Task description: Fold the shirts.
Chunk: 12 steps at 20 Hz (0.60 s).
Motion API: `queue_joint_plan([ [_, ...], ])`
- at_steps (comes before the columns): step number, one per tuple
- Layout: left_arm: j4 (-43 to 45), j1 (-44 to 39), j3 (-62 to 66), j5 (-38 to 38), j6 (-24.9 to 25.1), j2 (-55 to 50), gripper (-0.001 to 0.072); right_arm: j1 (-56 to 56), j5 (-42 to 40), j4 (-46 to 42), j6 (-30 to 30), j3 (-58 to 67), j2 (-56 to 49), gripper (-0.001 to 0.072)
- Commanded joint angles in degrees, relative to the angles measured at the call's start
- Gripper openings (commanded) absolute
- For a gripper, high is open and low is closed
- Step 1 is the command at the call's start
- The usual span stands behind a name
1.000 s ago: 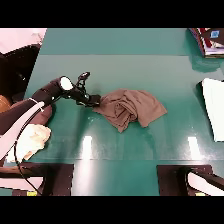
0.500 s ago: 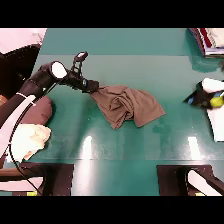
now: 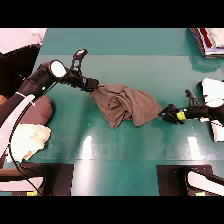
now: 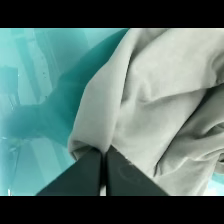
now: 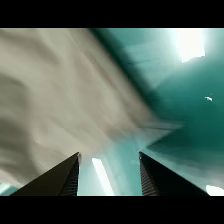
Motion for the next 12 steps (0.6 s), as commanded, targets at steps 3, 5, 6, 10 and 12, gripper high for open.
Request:
queue_joint_plan([
  [3,0.1,0.0,0.1,-0.1,0.0,0.1,0.0024,6.4,-6.4,1.1,-0.5,8.2,-9.7,0.0226],
  [5,0.2,0.0,0.2,-0.5,0.0,0.5,0.0024,7.2,-6.2,0.8,-2.8,11.4,-10.5,0.0015],
  [6,1.3,0.0,0.7,-0.5,0.0,1.4,0.0024,7.2,-6.0,0.7,-3.5,13.1,-9.8,0.0015],
  [10,12.7,0.0,9.5,-2.6,0.0,11.1,0.0024,4.2,-0.3,0.7,-5.5,25.1,0.3,0.0014],
  [12,15.4,0.0,16.6,-4.6,0.0,16.9,0.0023,1.8,3.1,0.5,-5.6,33.8,6.8,0.0014],
])
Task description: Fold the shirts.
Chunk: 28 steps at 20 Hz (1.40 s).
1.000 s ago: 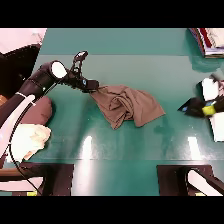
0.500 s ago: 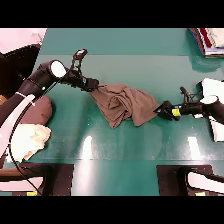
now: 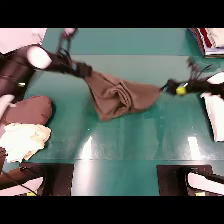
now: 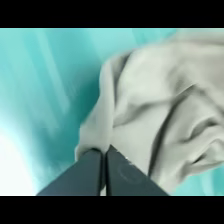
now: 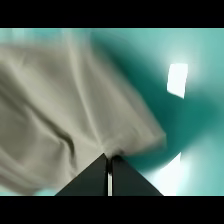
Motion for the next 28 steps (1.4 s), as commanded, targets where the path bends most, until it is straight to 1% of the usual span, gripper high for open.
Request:
queue_joint_plan([
  [1,6.2,0.0,10.6,-2.8,0.3,9.2,0.0024,-3.1,6.2,-0.2,-1.2,13.6,9.4,0.0013],
  [4,5.9,0.0,17.7,-4.8,1.3,15.2,0.0024,-4.5,10.2,-2.6,-1.0,25.3,15.2,0.0013],
  [7,5.7,0.0,22.0,-11.4,1.2,17.3,0.0023,-4.5,12.3,-2.7,0.3,32.1,18.0,0.0012],
  [9,5.7,0.0,21.8,-16.7,1.2,17.2,0.0023,-4.5,13.9,-2.8,1.4,35.5,17.6,0.0012],
  [11,5.7,0.0,18.8,-21.3,1.0,16.7,0.0022,-4.4,17.4,-4.4,3.5,37.4,15.5,0.0012],
  [13,5.7,0.0,11.9,-23.2,1.0,16.1,0.0022,-3.9,23.4,-9.2,6.3,37.4,11.8,0.0012],
  [16,5.9,-3.5,-4.1,-22.6,-0.3,16.1,0.0022,-0.5,29.2,-17.6,7.1,31.8,8.1,0.0011],
  [18,5.8,-9.2,-16.2,-19.6,-0.6,16.1,0.0022,1.8,29.0,-19.7,7.1,24.5,8.8,0.0012],
  [20,4.9,-15.7,-26.6,-16.4,-0.7,16.1,0.0024,3.3,26.6,-20.6,7.1,17.4,11.1,0.0012],
  [22,0.5,-19.6,-32.1,-14.6,-0.7,16.1,0.0025,3.4,24.7,-20.5,7.1,12.7,13.2,0.0012],
  [24,-4.9,-20.3,-33.2,-14.3,-0.5,16.1,0.0042,3.3,23.3,-20.5,7.1,9.4,14.8,0.0012],
  [26,-5.7,-20.3,-32.2,-13.4,-0.5,16.3,0.0477,3.4,22.1,-20.5,7.1,6.8,16.2,0.0012],
  [27,-4.9,-20.3,-30.7,-13.3,-0.5,16.3,0.0507,3.3,22.1,-20.5,7.1,6.2,16.4,0.0012],
  [28,-3.1,-20.3,-28.4,-13.8,-0.5,16.3,0.0508,3.3,22.5,-20.5,7.1,6.2,16.2,0.0012],
])
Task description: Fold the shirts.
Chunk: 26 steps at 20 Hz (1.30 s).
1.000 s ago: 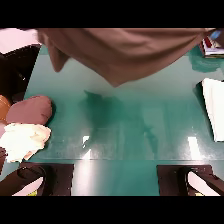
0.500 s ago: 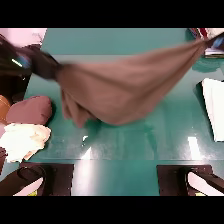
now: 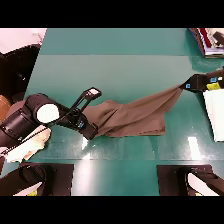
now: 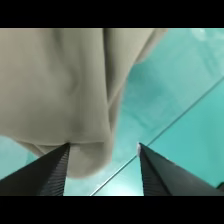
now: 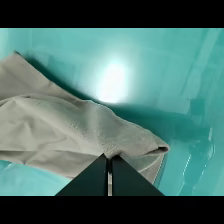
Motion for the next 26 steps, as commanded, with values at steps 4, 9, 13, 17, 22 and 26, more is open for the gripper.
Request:
queue_joint_plan([
  [4,11.1,5.0,12.9,-2.3,-2.3,0.1,0.0508,0.2,-1.2,-0.3,0.1,-2.8,0.9,0.0012],
  [9,10.0,22.8,10.2,-3.7,-2.9,-0.2,0.0507,0.2,-1.7,-0.4,0.0,-2.8,0.9,0.0013],
  [13,7.5,25.2,-3.4,-0.3,-2.4,-0.2,0.0509,0.2,-4.1,-0.4,0.0,-2.8,0.9,0.0013],
  [17,-3.0,25.2,-15.6,14.4,1.2,-0.2,0.0509,0.2,-5.1,-0.4,0.0,-2.8,0.9,0.0013],
  [22,-7.2,25.0,-20.5,22.1,3.6,-0.7,0.0508,0.2,-5.2,-0.3,0.1,-2.8,0.9,0.0013],
  [26,-7.1,25.0,-20.5,22.4,3.5,-4.9,0.0420,0.2,-5.2,-0.3,0.1,-2.8,0.8,0.0013],
])
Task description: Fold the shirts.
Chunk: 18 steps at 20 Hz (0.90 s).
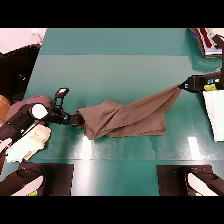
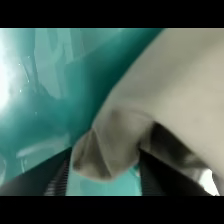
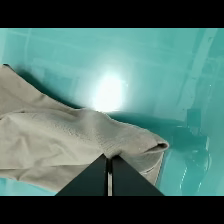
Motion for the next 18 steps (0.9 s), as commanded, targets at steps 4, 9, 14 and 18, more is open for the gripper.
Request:
queue_joint_plan([
  [4,2.4,0.2,4.5,-1.8,-0.6,-2.2,0.0024,-1.0,0.0,0.0,0.0,1.8,-0.1,0.0013],
  [9,18.3,0.2,29.4,-10.7,-4.2,5.0,0.0024,-6.2,3.0,0.1,-0.8,16.5,0.0,0.0013],
  [14,23.5,0.2,57.3,-12.4,-4.2,12.3,0.0024,-7.9,6.8,0.4,-1.3,34.9,0.0,0.0013],
  [18,23.1,0.2,73.9,-17.4,-4.2,12.7,0.0024,-7.9,9.0,0.1,-1.3,45.6,0.1,0.0012],
])
